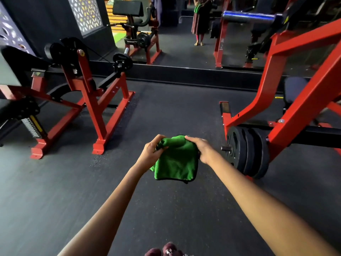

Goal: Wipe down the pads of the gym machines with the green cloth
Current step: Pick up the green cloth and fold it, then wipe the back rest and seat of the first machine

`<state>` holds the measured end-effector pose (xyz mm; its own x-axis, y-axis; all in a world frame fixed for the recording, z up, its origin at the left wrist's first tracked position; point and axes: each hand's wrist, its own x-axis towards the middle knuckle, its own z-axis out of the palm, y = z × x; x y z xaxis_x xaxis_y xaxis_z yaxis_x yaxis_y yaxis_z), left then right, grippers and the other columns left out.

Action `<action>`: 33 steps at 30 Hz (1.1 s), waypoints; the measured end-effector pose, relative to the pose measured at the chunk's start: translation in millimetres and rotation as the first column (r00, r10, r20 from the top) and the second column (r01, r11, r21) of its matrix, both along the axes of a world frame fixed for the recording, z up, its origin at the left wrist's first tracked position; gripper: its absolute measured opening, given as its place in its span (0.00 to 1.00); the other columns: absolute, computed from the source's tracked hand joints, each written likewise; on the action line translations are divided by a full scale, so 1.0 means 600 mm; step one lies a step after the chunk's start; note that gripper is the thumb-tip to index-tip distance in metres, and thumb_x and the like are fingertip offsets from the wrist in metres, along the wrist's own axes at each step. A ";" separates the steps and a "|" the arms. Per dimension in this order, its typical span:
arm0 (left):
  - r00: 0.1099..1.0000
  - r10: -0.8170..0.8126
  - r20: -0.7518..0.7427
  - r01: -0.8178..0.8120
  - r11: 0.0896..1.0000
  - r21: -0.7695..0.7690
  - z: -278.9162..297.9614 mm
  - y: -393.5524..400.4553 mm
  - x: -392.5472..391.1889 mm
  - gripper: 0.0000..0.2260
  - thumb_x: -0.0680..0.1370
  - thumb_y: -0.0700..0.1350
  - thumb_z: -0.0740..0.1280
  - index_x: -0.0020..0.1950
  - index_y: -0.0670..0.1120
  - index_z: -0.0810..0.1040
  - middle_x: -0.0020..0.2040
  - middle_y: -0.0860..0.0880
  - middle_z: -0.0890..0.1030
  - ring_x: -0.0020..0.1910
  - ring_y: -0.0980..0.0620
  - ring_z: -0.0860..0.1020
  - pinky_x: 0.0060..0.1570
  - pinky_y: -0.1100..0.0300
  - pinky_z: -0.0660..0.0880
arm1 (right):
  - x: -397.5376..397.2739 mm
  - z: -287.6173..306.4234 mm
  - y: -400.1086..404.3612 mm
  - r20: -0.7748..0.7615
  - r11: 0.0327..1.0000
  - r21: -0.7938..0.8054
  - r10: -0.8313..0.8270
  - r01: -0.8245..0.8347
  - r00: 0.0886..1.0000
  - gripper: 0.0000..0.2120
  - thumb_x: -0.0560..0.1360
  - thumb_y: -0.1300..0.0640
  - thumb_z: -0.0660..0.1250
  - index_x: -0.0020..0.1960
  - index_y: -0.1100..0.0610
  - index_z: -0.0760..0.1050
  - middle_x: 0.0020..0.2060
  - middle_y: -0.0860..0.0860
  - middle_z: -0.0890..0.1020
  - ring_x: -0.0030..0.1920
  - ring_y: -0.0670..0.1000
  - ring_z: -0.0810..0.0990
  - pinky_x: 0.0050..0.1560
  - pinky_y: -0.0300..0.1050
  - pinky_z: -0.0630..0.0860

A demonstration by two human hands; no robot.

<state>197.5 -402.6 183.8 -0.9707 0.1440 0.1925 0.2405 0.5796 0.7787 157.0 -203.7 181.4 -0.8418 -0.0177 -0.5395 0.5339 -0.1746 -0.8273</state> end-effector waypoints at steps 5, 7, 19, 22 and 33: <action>0.996 0.084 0.021 -0.086 0.992 0.089 -0.014 -0.040 -0.042 0.07 0.78 0.38 0.66 0.56 0.42 0.74 0.36 0.51 0.73 0.34 0.60 0.70 0.35 0.70 0.66 | -0.070 -0.009 -0.050 -0.094 0.993 0.051 -0.105 0.110 0.990 0.10 0.74 0.56 0.70 0.37 0.57 0.72 0.37 0.55 0.78 0.37 0.52 0.77 0.36 0.42 0.73; 0.996 0.085 0.028 -0.088 0.991 0.102 -0.017 -0.055 -0.061 0.07 0.78 0.38 0.66 0.56 0.43 0.74 0.36 0.54 0.72 0.34 0.63 0.71 0.35 0.71 0.67 | -0.091 -0.017 -0.070 -0.031 0.998 0.017 -0.055 0.056 0.998 0.08 0.73 0.54 0.72 0.43 0.59 0.77 0.40 0.56 0.81 0.40 0.54 0.80 0.42 0.45 0.77; 0.963 0.150 0.224 -0.240 0.858 0.455 -0.018 -0.120 -0.239 0.03 0.77 0.44 0.65 0.46 0.49 0.72 0.42 0.48 0.76 0.43 0.54 0.74 0.47 0.56 0.72 | -0.268 -0.024 -0.150 -0.037 0.970 -0.016 -0.244 0.243 0.969 0.09 0.73 0.56 0.72 0.39 0.59 0.75 0.36 0.55 0.79 0.36 0.52 0.77 0.38 0.43 0.75; 0.949 0.106 0.297 -0.274 0.740 0.614 -0.006 -0.132 -0.334 0.02 0.79 0.45 0.64 0.48 0.48 0.73 0.46 0.46 0.76 0.47 0.49 0.75 0.53 0.49 0.73 | -0.353 -0.024 -0.160 0.035 0.966 -0.245 -0.080 0.086 0.996 0.22 0.76 0.44 0.66 0.52 0.64 0.78 0.41 0.59 0.83 0.40 0.56 0.83 0.41 0.45 0.80; 0.805 0.267 0.531 -0.584 0.518 0.625 0.033 -0.247 -0.656 0.10 0.81 0.48 0.61 0.58 0.44 0.74 0.53 0.44 0.79 0.49 0.49 0.79 0.47 0.54 0.79 | -0.618 0.015 -0.252 -0.133 0.783 -0.486 0.371 -0.387 0.919 0.41 0.55 0.35 0.78 0.58 0.62 0.79 0.52 0.60 0.83 0.50 0.56 0.83 0.47 0.51 0.81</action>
